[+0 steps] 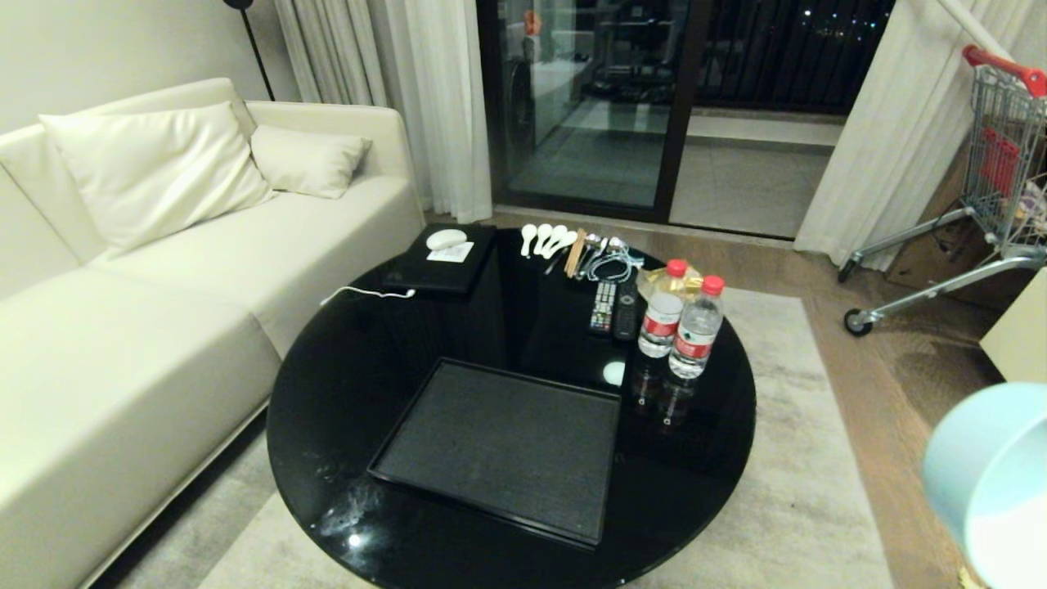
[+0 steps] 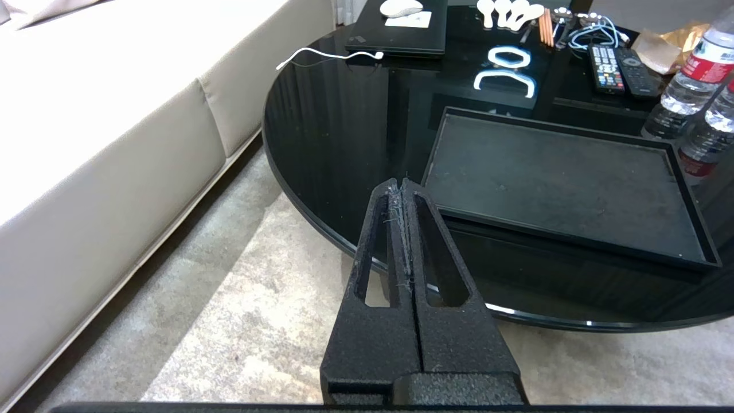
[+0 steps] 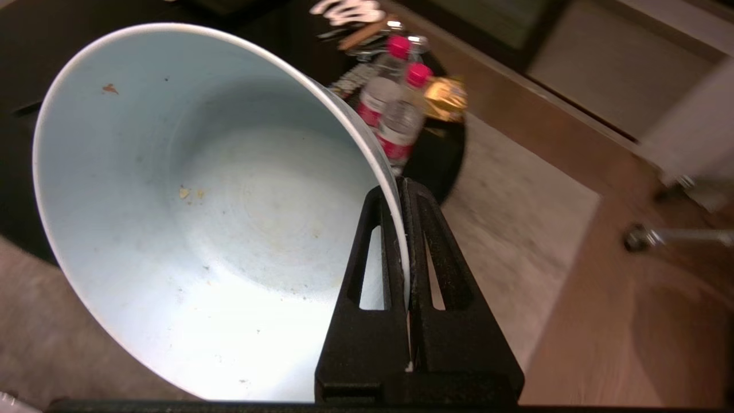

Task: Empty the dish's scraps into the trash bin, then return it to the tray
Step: Put the bowl back to the table

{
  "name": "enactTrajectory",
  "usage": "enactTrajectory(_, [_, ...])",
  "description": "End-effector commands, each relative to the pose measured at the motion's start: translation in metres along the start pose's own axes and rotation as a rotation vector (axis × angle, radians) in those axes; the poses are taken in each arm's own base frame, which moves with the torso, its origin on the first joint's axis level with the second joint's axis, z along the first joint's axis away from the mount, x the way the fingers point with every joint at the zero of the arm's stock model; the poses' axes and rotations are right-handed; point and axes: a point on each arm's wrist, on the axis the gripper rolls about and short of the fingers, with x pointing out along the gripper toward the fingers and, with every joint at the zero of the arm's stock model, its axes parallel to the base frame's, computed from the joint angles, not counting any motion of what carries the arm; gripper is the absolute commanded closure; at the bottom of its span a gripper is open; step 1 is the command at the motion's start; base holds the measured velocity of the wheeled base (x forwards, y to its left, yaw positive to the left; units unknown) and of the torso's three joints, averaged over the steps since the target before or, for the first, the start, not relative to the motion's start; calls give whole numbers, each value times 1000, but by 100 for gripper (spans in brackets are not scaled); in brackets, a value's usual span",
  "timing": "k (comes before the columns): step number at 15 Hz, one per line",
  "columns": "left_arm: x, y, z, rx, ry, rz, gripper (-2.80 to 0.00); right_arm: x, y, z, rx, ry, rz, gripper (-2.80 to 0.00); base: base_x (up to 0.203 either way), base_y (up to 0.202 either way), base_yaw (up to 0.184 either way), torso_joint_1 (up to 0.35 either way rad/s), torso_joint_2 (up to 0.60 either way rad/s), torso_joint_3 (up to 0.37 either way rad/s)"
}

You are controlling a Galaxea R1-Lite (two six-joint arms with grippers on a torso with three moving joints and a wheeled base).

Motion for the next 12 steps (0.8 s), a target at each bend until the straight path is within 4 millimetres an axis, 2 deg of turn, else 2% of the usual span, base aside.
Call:
enactTrajectory(1, [0,0,0,0,-1,1,0,57,-12,12,-16,92,171,0,0,0,0,0,0,0])
enactTrajectory(4, [0,0,0,0,-1,1,0,95,3,13,-43,121,367,0,0,0,0,0,0,0])
enactTrajectory(8, [0,0,0,0,-1,1,0,149,33,-5,-50,227,536,0,0,0,0,0,0,0])
enactTrajectory(12, [0,0,0,0,-1,1,0,205,70,-15,-38,250,598,0,0,0,0,0,0,0])
